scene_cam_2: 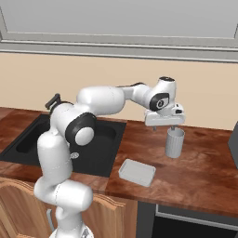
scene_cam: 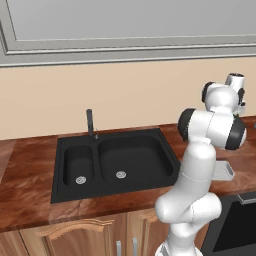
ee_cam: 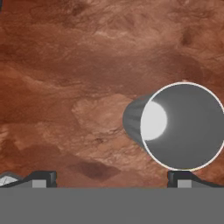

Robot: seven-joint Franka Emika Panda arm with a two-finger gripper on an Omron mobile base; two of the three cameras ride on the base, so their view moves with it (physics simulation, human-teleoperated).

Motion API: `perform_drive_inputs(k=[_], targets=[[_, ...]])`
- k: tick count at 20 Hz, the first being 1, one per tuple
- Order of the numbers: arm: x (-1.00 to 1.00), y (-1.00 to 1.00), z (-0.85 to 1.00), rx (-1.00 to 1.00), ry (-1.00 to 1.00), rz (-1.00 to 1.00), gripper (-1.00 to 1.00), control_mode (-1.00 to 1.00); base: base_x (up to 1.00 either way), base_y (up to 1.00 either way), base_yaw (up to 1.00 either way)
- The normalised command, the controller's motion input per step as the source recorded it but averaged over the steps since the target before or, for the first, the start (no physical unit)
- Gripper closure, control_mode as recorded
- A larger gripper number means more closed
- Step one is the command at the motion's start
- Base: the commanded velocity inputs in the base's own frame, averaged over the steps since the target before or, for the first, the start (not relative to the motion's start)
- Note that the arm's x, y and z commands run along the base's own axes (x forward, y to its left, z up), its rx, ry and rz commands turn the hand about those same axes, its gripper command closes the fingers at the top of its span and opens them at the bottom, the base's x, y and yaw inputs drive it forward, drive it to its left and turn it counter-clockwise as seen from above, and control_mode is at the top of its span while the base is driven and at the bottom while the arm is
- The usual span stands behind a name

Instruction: Place the tupperware in the left basin and the glass cup in the right basin of the sink.

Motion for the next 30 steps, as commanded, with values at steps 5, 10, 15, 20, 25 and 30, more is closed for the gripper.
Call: perform_drive_inputs(k=[5, 10, 15, 20, 25, 30], targets=[[0.15, -0.09, -0.09, 0.02, 0.0, 0.02, -1.0, -1.0, 0.0, 0.0, 0.0], [0.12, -0.1, -0.08, 0.0, -0.03, 0.02, -1.0, -1.0, 0.0, 0.0, 0.0], [0.12, -0.05, -0.1, 0.0, -0.02, 0.02, -1.0, -1.0, 0.0, 0.0, 0.0], [0.1, -0.01, -0.16, 0.0, 0.0, 0.01, -1.0, -1.0, 0.0, 0.0, 0.0], [0.17, -0.02, -0.18, 0.0, -0.02, 0.01, -1.0, -1.0, 0.0, 0.0, 0.0], [0.15, -0.04, -0.17, 0.0, 0.0, 0.0, -1.0, -1.0, 0.0, 0.0, 0.0]])
